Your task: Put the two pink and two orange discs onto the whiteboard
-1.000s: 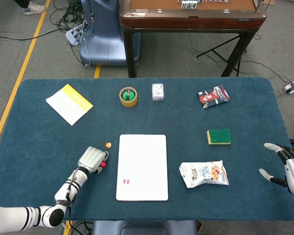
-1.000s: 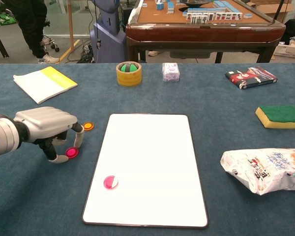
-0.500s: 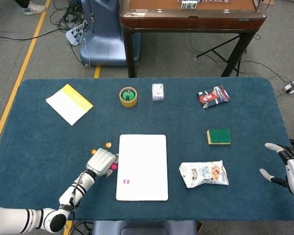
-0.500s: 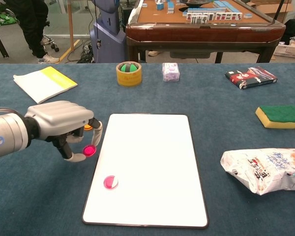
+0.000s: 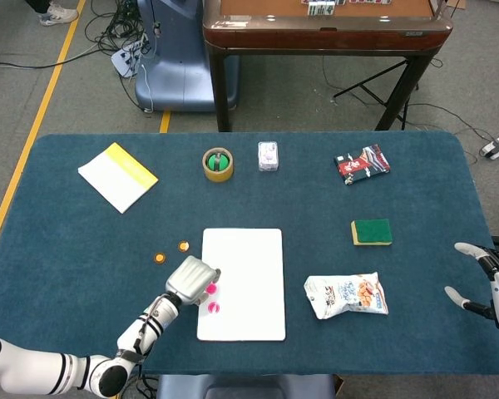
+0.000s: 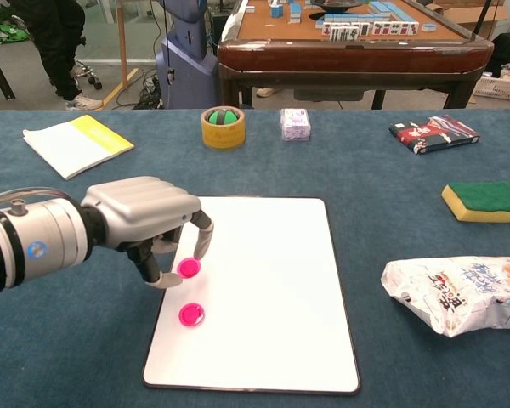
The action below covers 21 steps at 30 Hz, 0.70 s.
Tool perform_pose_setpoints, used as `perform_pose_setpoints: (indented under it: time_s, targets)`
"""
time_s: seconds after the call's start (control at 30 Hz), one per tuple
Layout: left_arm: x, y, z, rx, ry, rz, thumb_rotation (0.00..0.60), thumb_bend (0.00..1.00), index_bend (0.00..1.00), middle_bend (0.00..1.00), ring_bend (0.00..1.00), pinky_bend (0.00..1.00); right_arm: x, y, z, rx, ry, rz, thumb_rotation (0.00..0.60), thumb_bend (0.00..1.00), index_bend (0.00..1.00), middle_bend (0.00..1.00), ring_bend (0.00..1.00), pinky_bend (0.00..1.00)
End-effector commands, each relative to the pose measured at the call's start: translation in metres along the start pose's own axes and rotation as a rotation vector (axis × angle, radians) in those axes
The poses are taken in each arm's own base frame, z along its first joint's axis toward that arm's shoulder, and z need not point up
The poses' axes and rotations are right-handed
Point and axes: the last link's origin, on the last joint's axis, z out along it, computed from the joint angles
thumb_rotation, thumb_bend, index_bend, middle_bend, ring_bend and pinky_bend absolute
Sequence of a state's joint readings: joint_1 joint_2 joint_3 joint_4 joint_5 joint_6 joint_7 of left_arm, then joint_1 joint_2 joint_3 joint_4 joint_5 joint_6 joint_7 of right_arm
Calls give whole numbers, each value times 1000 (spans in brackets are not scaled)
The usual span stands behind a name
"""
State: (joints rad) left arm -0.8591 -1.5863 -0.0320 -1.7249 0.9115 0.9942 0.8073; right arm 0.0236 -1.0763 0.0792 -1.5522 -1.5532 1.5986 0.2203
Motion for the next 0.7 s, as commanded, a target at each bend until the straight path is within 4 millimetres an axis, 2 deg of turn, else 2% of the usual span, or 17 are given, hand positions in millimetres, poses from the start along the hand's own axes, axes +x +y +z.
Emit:
perform_pose_setpoints:
  time_s: [0.03,0.3,0.33,0.43,0.53,0.7]
  targets:
    - [0,4,1,-8,-4,4,600,311,573,1000,1000,1000,0,0,0,1,-1,0,600,0,277,344,313,403]
    - [-2,2,1,17,-17,9,600,311,262,1000,1000,1000,0,0,0,0,-1,0,600,0,277,344,313,403]
    - [-2,1,0,21,-16,6,600,311,249,1000,1000,1000,0,0,0,1,-2,0,600,0,277,344,313,403]
    - [0,-5,0,41,-7,-6,600,311,253,1000,1000,1000,0,0,0,2,-4,-1,600,0,278,344,314,403]
    - [2,-17,0,79,15,-17,600,311,299,1000,1000,1000,-1,0,0,1,-5,-2,600,0,277,344,315,403]
    - [4,-45,0,169,60,-40,600,311,386,1000,1000,1000,-2,0,1,0,-9,-4,600,0,277,345,318,403]
